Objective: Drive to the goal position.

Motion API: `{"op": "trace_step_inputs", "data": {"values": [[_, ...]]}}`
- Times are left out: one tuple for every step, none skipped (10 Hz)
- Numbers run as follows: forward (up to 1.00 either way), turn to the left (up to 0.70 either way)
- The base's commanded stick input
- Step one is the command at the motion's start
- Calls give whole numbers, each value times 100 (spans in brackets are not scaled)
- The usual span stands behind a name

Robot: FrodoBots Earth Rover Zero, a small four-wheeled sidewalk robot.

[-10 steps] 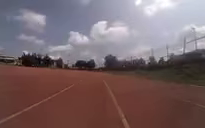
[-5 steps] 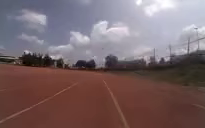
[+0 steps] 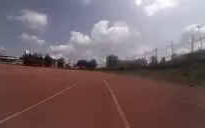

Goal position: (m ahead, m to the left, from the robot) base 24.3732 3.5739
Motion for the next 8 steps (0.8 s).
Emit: {"op": "trace_step_inputs", "data": {"values": [[70,0],[70,0],[70,0],[70,0],[70,0],[70,0],[70,0],[70,0]]}}
